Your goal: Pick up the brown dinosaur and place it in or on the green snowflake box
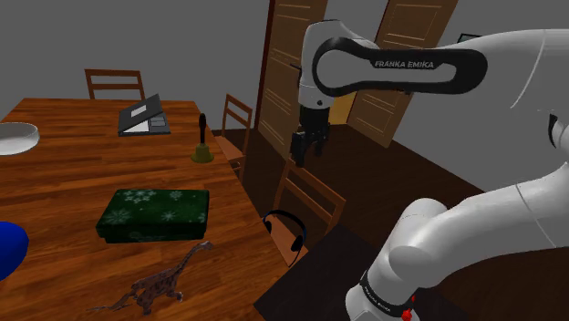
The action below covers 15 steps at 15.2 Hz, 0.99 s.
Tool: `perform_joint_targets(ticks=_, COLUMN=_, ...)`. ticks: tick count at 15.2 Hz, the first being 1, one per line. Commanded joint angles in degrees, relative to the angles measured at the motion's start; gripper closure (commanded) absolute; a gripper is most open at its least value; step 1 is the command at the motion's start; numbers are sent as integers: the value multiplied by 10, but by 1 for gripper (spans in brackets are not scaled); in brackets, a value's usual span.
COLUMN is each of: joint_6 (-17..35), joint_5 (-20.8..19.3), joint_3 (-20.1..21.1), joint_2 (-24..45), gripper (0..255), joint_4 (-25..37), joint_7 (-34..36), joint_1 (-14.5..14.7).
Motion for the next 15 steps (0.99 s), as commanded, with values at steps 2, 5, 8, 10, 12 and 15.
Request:
perform_joint_targets(ticks=2, joint_6=41, joint_5=10, joint_3=11, joint_2=46, gripper=0, joint_4=3, joint_7=-13, joint_1=19)
perform_joint_targets(ticks=5, joint_6=80, joint_5=19, joint_3=24, joint_2=97, gripper=0, joint_4=11, joint_7=-26, joint_1=36)
perform_joint_targets(ticks=8, joint_6=115, joint_5=27, joint_3=38, joint_2=149, gripper=0, joint_4=24, joint_7=-39, joint_1=53)
perform_joint_targets(ticks=10, joint_6=137, joint_5=31, joint_3=47, joint_2=184, gripper=0, joint_4=35, joint_7=-47, joint_1=64)
perform_joint_targets(ticks=12, joint_6=158, joint_5=34, joint_3=57, joint_2=219, gripper=0, joint_4=47, joint_7=-55, joint_1=74)
perform_joint_targets(ticks=15, joint_6=186, joint_5=36, joint_3=72, joint_2=271, gripper=0, joint_4=69, joint_7=-66, joint_1=89)
